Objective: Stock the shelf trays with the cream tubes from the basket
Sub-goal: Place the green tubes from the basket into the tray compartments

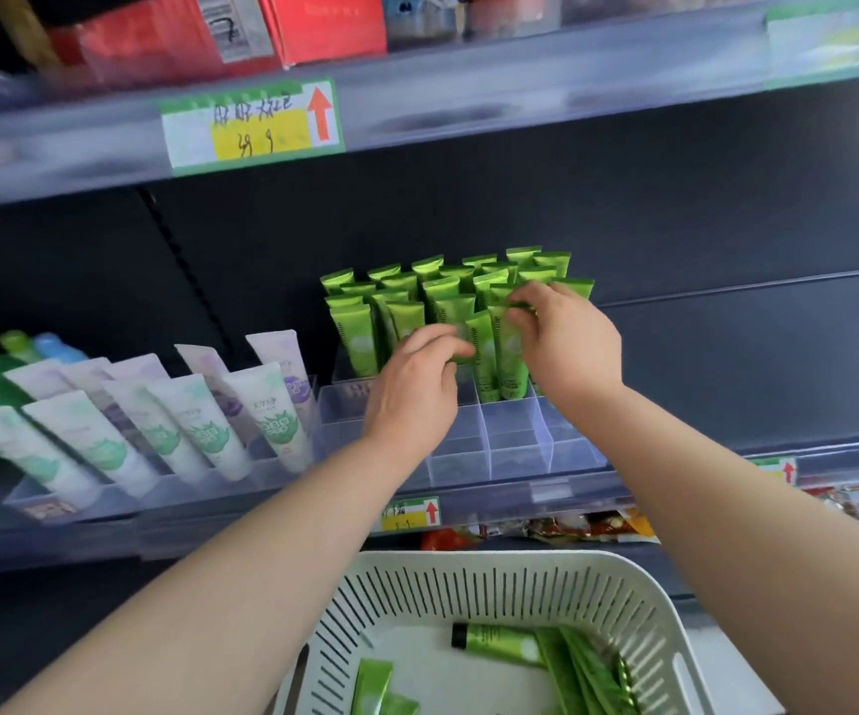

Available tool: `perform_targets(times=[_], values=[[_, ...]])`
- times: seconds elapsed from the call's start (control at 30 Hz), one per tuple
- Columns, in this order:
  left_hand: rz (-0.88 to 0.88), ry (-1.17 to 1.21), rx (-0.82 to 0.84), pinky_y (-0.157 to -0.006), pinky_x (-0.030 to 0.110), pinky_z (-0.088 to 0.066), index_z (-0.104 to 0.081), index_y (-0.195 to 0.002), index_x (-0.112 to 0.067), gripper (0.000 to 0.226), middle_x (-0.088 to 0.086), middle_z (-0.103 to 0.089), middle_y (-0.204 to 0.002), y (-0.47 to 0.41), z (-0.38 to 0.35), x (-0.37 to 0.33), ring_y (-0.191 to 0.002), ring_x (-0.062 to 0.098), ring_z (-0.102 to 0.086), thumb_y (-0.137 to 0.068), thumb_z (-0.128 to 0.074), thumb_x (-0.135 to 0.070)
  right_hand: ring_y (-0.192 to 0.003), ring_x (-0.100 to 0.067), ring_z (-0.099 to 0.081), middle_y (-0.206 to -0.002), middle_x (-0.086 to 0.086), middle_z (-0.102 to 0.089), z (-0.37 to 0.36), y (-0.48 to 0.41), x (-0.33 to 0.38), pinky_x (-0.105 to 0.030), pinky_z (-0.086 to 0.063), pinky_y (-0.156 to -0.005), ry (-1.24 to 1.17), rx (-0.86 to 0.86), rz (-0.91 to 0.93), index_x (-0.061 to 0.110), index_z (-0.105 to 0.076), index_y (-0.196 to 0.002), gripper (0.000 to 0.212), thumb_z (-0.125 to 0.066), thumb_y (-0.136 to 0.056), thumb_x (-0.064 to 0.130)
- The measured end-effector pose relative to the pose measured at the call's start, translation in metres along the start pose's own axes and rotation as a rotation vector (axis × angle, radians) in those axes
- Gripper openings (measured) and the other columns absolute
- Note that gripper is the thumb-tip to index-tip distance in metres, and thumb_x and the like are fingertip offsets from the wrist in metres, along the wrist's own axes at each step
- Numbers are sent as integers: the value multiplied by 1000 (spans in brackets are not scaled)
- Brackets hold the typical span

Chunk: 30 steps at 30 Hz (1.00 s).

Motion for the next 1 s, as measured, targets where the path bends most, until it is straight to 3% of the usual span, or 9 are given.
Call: perform_targets(times=[0.1,0.3,0.6,0.77,0.9,1.0], values=[[-14,-4,28,-90,22,-37,-69,-109,-22,29,-10,-54,-131,4,0,4,-117,12,-50,-94,-50,-5,-85,-26,-56,-97,1,-59,-10,2,-10,-30,-32,-59,58,32,-48,23,-62,-106,20,-45,-97,28],[16,27,15,-90,23,-40,-70,-109,-19,28,-6,-56,-129,13,4,12,-109,14,-56,-94,-50,-5,-100,-26,-54,-106,-1,-63,-23,4,-16,-32,-42,-65,46,92,-78,25,-63,-113,27,-41,-97,22],[-16,33,33,-90,21,-39,-69,-109,-16,29,-6,-62,-120,34,0,7,-110,13,-55,-94,-48,-3,-97,-31,-51,-107,-5,-63,8,30,13,-40,-43,-72,91,-93,139,19,-67,-108,21,-52,-93,17],[-20,38,42,-83,13,-33,-69,-107,-15,29,-3,-65,-116,54,2,-1,-107,15,-56,-91,-49,0,-96,-34,-52,-104,-6,-63,7,70,21,-42,-43,-71,49,-71,191,16,-67,-106,19,-54,-92,17],[-30,50,102,-89,28,-45,-69,-106,-14,30,-3,-66,-115,93,-6,1,-108,17,-58,-91,-48,1,-94,-35,-53,-101,-7,-64,-1,112,12,-42,-45,-72,-10,-19,188,13,-67,-104,18,-55,-91,15],[-50,63,123,-92,28,-46,-71,-104,-12,31,-2,-68,-112,127,-13,9,-106,17,-60,-90,-48,4,-92,-34,-55,-101,-7,-65,-12,147,4,-42,-46,-74,-18,40,184,13,-68,-104,18,-57,-89,11]])
Point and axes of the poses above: each hand's wrist, its own y-axis away from the middle knuckle, its own z-axis out of the back of the hand, x = y × z, the point moved 10 cm from there along -y, towards the middle knuckle
